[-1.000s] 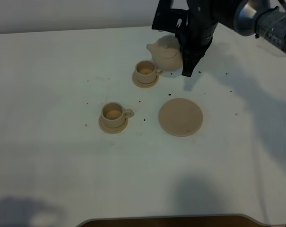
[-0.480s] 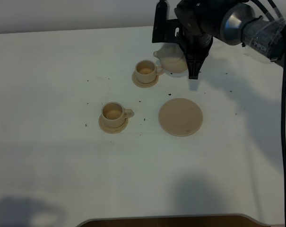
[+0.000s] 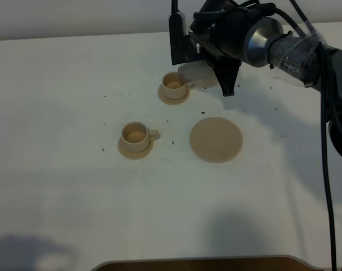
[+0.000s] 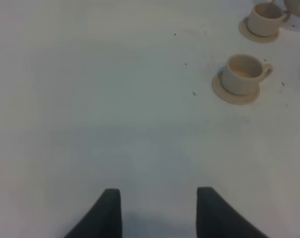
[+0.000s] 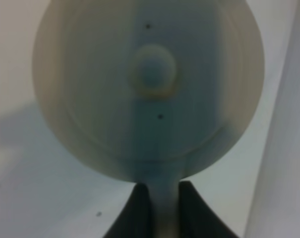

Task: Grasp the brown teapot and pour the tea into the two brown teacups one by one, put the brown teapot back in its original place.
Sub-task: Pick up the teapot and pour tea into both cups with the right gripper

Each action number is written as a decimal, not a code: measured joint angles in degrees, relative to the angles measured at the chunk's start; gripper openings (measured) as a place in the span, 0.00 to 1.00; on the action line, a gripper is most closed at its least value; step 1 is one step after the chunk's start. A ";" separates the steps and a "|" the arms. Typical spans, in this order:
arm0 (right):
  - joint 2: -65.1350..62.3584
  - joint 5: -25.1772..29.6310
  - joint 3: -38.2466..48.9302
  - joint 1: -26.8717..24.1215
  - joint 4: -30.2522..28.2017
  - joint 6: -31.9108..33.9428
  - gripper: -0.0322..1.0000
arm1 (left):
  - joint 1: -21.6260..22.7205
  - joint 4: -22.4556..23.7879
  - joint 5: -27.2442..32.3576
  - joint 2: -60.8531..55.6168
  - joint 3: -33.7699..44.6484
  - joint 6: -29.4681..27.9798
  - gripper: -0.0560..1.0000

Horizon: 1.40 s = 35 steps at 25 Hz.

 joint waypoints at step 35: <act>0.76 0.13 0.00 3.55 -13.95 -0.57 0.15 | 0.00 0.00 0.00 0.00 0.00 0.05 0.39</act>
